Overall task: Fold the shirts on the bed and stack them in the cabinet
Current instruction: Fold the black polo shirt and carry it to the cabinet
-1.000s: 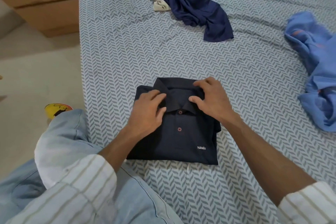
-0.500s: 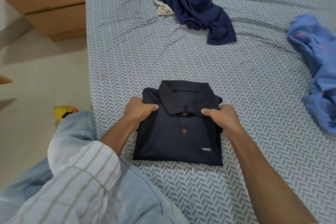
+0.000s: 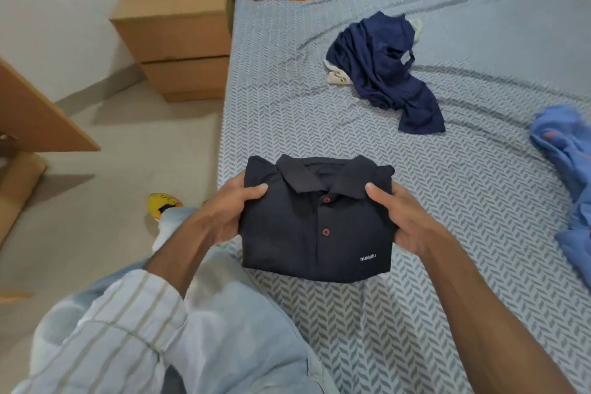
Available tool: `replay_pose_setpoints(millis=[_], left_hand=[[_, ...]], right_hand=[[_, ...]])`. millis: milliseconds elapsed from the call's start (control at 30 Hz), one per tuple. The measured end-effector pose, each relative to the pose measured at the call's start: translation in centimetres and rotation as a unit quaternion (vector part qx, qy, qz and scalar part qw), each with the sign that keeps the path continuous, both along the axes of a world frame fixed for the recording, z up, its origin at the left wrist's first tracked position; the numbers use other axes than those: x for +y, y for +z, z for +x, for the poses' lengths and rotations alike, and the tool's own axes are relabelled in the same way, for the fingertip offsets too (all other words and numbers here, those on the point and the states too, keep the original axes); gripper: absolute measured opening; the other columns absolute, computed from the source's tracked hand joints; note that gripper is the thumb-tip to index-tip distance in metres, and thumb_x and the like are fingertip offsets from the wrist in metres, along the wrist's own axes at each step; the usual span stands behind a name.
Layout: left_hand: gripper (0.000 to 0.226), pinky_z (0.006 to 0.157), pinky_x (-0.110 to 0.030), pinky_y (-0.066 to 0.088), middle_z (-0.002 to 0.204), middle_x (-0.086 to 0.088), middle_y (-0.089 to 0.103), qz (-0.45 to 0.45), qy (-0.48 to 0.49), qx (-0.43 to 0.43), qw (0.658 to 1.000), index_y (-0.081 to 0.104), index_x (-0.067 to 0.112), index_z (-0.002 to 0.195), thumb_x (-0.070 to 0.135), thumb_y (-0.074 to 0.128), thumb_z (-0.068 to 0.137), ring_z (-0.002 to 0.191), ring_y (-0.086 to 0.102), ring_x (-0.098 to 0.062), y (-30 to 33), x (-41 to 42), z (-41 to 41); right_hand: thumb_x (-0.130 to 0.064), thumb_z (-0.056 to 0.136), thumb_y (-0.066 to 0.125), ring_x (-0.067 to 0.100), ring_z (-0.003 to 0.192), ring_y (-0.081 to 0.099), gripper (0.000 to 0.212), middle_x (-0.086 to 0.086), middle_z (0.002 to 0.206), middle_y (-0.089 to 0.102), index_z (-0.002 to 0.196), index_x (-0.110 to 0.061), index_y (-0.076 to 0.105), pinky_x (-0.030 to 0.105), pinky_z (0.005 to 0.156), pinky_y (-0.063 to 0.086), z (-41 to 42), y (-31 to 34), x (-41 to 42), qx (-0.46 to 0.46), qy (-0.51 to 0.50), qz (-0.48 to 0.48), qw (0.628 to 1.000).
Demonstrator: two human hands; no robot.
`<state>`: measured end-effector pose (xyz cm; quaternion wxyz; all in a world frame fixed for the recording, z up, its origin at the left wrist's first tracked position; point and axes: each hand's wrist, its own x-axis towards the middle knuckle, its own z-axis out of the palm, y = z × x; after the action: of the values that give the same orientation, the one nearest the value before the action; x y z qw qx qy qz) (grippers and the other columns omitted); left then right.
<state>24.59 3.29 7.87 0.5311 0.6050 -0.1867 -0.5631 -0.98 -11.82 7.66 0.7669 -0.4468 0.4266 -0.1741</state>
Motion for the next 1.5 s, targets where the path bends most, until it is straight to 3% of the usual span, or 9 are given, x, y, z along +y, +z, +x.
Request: replay_pose_setpoints(millis=[100, 200, 300, 600, 800, 1067, 1267, 1400, 1500], left_hand=[[0.060, 0.079, -0.041, 0.060, 0.127, -0.014, 0.067, -0.041, 0.015, -0.006, 0.999, 0.054, 0.014, 0.135, -0.005, 0.067, 0.080, 0.108, 0.068, -0.031, 2.9, 3.7, 2.2], [0.061, 0.079, -0.041, 0.061, 0.123, -0.020, 0.067, -0.059, 0.060, -0.019, 0.996, 0.056, 0.007, 0.132, -0.003, 0.068, 0.073, 0.104, 0.068, -0.033, 5.2, 7.1, 3.6], [0.052, 0.079, -0.038, 0.060, 0.118, -0.022, 0.069, -0.055, 0.129, -0.058, 0.988, 0.063, -0.001, 0.123, 0.003, 0.069, 0.072, 0.102, 0.068, -0.034, 8.1, 12.1, 4.8], [0.055, 0.098, -0.049, 0.051, 0.120, -0.020, 0.069, -0.101, 0.284, -0.021, 0.953, 0.063, 0.006, 0.126, 0.012, 0.071, 0.073, 0.107, 0.067, -0.035, 10.9, 23.4, 6.7], [0.057, 0.083, -0.046, 0.058, 0.122, -0.021, 0.068, -0.100, 0.364, 0.008, 0.926, 0.056, 0.005, 0.133, 0.000, 0.073, 0.079, 0.104, 0.069, -0.037, 10.8, 26.5, 9.6], [0.028, 0.088, -0.046, 0.055, 0.117, -0.014, 0.072, -0.084, 0.361, 0.008, 0.929, 0.063, 0.012, 0.123, 0.004, 0.055, 0.098, 0.104, 0.071, -0.031, 11.2, 28.0, 17.5], [0.030, 0.084, -0.042, 0.057, 0.116, -0.010, 0.073, -0.077, 0.368, 0.032, 0.926, 0.061, 0.016, 0.125, 0.006, 0.056, 0.097, 0.102, 0.072, -0.028, 9.8, 27.4, 28.1], [0.035, 0.088, -0.042, 0.057, 0.122, -0.010, 0.071, -0.070, 0.364, 0.050, 0.927, 0.060, 0.018, 0.130, 0.005, 0.053, 0.098, 0.110, 0.069, -0.030, 10.1, 27.3, 34.7], [0.035, 0.089, -0.041, 0.059, 0.125, -0.010, 0.070, -0.065, 0.366, 0.073, 0.925, 0.059, 0.018, 0.132, 0.007, 0.051, 0.100, 0.113, 0.068, -0.029, 12.7, 28.5, 36.7]], right_hand=[[-0.017, 0.101, 0.055, 0.021, 0.103, 0.072, 0.023, 0.006, 0.113, 0.075, 0.122, -0.018, 0.064, 0.033, 0.081, 0.061, 3.1, 2.8, 1.1, -0.035, 0.033, -0.007, 0.999], [-0.012, 0.096, 0.061, 0.024, 0.104, 0.072, 0.028, 0.008, 0.115, 0.074, 0.124, -0.017, 0.064, 0.034, 0.078, 0.061, 5.5, 5.0, 2.3, -0.062, 0.084, -0.022, 0.994], [-0.005, 0.087, 0.065, 0.029, 0.109, 0.069, 0.043, 0.013, 0.121, 0.071, 0.130, -0.013, 0.060, 0.035, 0.078, 0.060, 8.8, 7.5, 4.8, -0.093, 0.159, -0.052, 0.981], [0.005, 0.089, 0.061, 0.035, 0.110, 0.068, 0.044, 0.017, 0.120, 0.070, 0.130, -0.011, 0.058, 0.038, 0.080, 0.061, 18.6, 12.2, 12.9, -0.133, 0.273, -0.070, 0.950], [0.006, 0.087, 0.064, 0.034, 0.109, 0.068, 0.046, 0.015, 0.120, 0.071, 0.128, -0.014, 0.059, 0.044, 0.087, 0.058, 24.4, 14.0, 15.7, -0.128, 0.314, -0.080, 0.937], [0.012, 0.086, 0.062, 0.034, 0.106, 0.070, 0.047, 0.015, 0.116, 0.072, 0.126, -0.013, 0.059, 0.044, 0.084, 0.058, 33.6, 14.5, 16.0, -0.096, 0.328, -0.075, 0.937], [0.012, 0.085, 0.063, 0.036, 0.107, 0.069, 0.047, 0.018, 0.117, 0.071, 0.126, -0.012, 0.059, 0.050, 0.091, 0.056, 43.7, 12.5, 15.1, -0.066, 0.320, -0.071, 0.942], [0.009, 0.081, 0.064, 0.033, 0.102, 0.071, 0.049, 0.016, 0.115, 0.072, 0.125, -0.013, 0.060, 0.041, 0.079, 0.061, 50.7, 12.7, 14.8, -0.059, 0.328, -0.072, 0.940], [0.010, 0.082, 0.063, 0.034, 0.106, 0.070, 0.055, 0.014, 0.117, 0.072, 0.128, -0.019, 0.059, 0.047, 0.084, 0.059, 53.6, 15.1, 15.3, -0.056, 0.361, -0.056, 0.929]])
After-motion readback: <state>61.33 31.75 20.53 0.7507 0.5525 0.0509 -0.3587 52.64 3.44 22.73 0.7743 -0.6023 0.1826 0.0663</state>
